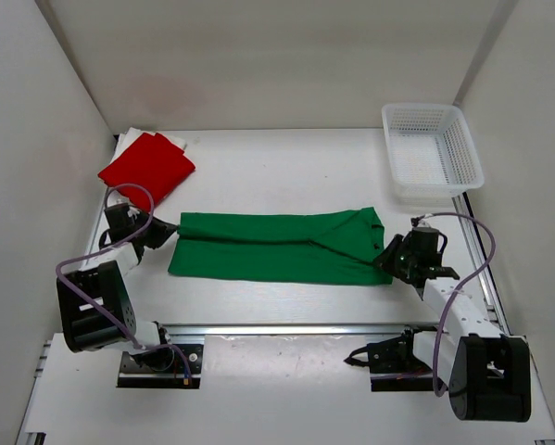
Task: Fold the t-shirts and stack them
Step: Fold the other side of the tshirt into a rectangle
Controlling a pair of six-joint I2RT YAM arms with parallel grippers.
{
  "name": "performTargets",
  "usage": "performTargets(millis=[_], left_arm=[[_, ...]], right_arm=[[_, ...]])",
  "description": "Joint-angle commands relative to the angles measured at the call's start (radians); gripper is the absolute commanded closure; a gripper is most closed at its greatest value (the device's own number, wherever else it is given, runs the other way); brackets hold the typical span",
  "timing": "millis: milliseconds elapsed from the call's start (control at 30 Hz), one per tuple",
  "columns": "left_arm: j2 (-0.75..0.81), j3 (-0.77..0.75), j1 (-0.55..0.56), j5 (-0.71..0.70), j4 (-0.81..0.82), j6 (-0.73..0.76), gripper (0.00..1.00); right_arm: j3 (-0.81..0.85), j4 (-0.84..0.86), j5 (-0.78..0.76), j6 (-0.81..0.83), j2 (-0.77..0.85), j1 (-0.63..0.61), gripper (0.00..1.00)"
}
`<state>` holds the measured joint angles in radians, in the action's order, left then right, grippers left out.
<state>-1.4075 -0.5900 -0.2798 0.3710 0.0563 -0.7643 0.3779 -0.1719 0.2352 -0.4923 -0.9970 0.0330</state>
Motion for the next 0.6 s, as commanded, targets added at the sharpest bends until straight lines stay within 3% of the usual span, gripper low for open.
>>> performTargets(millis=[0,33,67,200,233,300,367,433,467,567], left_arm=[[0.048,0.027,-0.044,0.052,0.049,-0.065,0.74],[0.083,0.050,-0.070,0.057,0.075,-0.079,0.66],[0.123,0.064,-0.078,0.055,0.086,-0.102,0.64],[0.228,0.088,-0.027,-0.035,0.131,-0.115,0.71],[0.240,0.082,0.031,-0.053,0.134,-0.103,0.72],[0.245,0.056,0.156,-0.137,0.122,-0.041,0.71],[0.213,0.030,0.299,-0.188,0.103,0.000,0.72],[0.179,0.022,0.375,-0.222,0.123,0.011,0.72],[0.150,0.024,0.389,-0.222,0.144,0.005,0.73],[0.050,0.039,0.377,-0.147,0.206,-0.032,0.76]], right_arm=[[-0.022,0.074,-0.057,-0.025,0.043,-0.010,0.85],[-0.016,0.068,-0.057,-0.020,0.053,-0.010,0.82],[0.005,0.057,-0.075,-0.019,0.069,-0.019,0.78],[0.107,0.005,-0.178,0.011,0.098,-0.117,0.69],[0.130,0.009,-0.188,0.005,0.084,-0.158,0.72],[0.188,0.023,-0.195,0.021,0.025,-0.228,0.98],[0.225,0.087,-0.130,0.043,-0.102,-0.286,1.00],[0.304,0.112,-0.073,0.070,-0.210,-0.298,1.00],[0.326,0.129,-0.071,0.090,-0.288,-0.329,0.98],[0.411,0.155,-0.069,0.123,-0.435,-0.373,0.80]])
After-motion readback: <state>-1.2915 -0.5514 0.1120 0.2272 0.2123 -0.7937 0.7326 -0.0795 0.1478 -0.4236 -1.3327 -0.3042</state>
